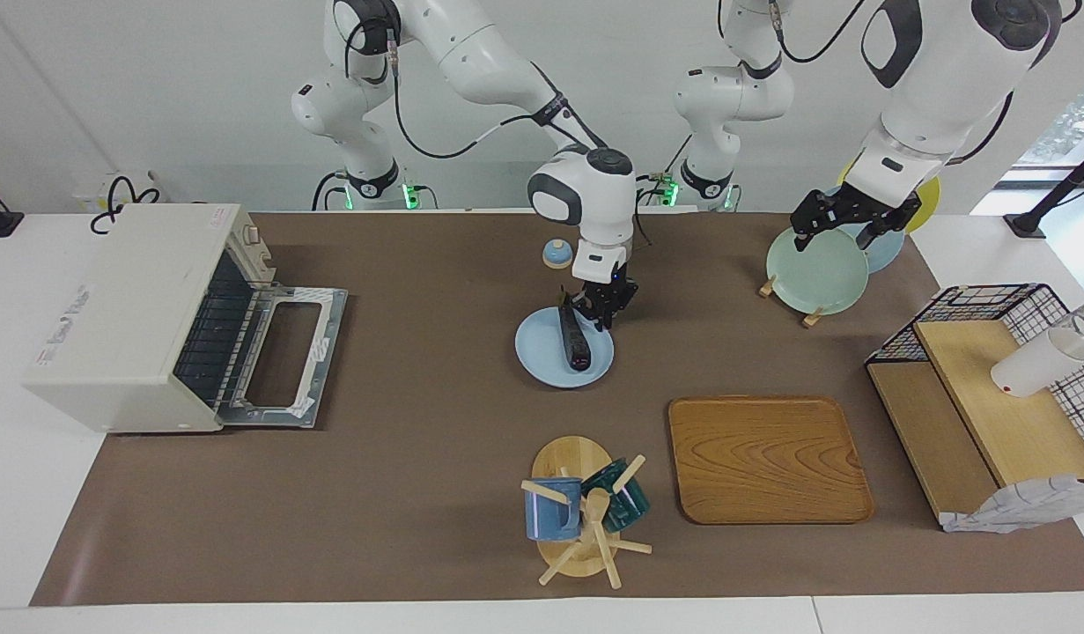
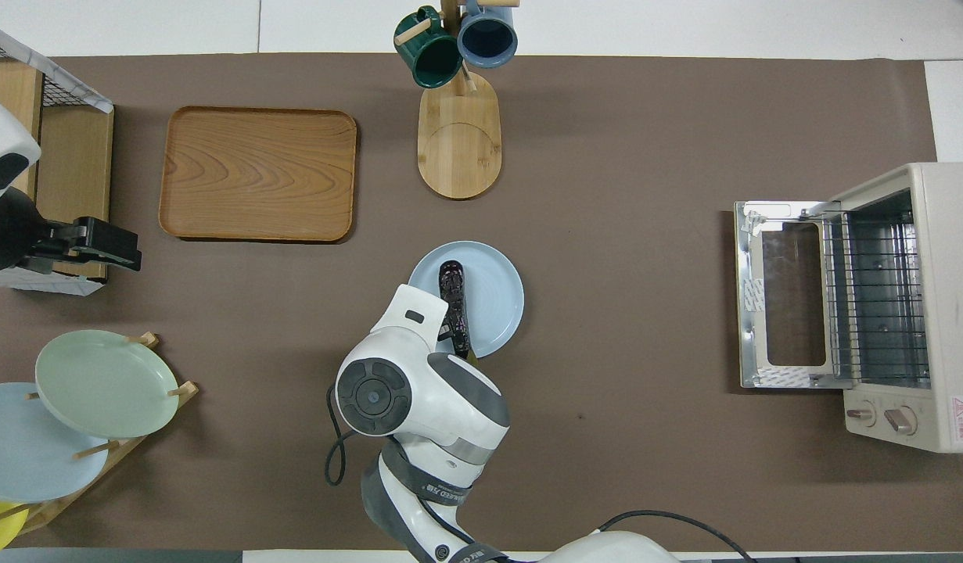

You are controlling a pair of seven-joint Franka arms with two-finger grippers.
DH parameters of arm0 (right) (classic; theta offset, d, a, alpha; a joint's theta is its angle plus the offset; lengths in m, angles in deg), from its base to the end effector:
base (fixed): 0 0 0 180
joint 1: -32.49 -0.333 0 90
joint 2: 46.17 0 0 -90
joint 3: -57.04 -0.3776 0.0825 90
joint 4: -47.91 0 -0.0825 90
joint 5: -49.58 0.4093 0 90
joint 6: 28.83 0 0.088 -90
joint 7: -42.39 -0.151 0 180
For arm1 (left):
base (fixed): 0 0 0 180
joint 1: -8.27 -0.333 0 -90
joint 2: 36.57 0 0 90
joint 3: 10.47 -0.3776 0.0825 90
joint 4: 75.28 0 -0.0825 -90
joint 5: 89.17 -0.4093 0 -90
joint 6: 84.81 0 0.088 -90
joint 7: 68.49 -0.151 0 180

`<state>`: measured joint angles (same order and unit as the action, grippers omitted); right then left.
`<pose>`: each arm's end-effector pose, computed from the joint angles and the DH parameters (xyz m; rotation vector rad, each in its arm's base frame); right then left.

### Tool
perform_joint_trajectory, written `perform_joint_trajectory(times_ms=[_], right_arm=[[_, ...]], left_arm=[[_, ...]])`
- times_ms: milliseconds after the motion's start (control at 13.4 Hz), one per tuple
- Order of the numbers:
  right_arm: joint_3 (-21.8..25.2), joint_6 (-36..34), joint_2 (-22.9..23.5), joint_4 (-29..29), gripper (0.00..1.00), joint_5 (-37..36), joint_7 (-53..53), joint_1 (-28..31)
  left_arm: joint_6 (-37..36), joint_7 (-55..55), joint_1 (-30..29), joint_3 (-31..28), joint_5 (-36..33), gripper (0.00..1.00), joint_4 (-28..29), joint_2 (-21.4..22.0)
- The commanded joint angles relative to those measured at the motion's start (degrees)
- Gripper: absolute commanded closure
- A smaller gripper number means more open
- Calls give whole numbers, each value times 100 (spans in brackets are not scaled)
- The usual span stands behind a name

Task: Put eggplant into oven
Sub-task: 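Grasp the eggplant on the blue plate with the right gripper and lift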

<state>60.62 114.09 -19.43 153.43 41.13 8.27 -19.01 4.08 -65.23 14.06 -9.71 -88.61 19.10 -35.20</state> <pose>0.4799 0.5322 0.2876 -3.0465 -0.5538 -0.3469 0.5596 -0.0658 0.6164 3.1350 -0.0898 -0.1137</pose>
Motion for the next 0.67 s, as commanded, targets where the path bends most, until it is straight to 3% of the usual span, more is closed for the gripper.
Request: perform_joint_trajectory(times_ms=[0,298,373,522,596], right_arm=[[-24,104,-204,294,100,-96,125,34],[-6,25,-204,250,100,-105,353,43],[20,-376,-204,58,100,-235,432,26],[-6,-1954,-169,-819,100,-849,415,35],[2,-2318,-212,-866,100,-956,372,34]], left_arm=[[111,9,81,-49,-30,0,195,170],[76,26,81,-58,164,0,195,179],[84,18,72,-58,173,0,195,179],[76,-9,64,-58,173,0,212,188],[76,-9,72,-58,173,0,212,188]])
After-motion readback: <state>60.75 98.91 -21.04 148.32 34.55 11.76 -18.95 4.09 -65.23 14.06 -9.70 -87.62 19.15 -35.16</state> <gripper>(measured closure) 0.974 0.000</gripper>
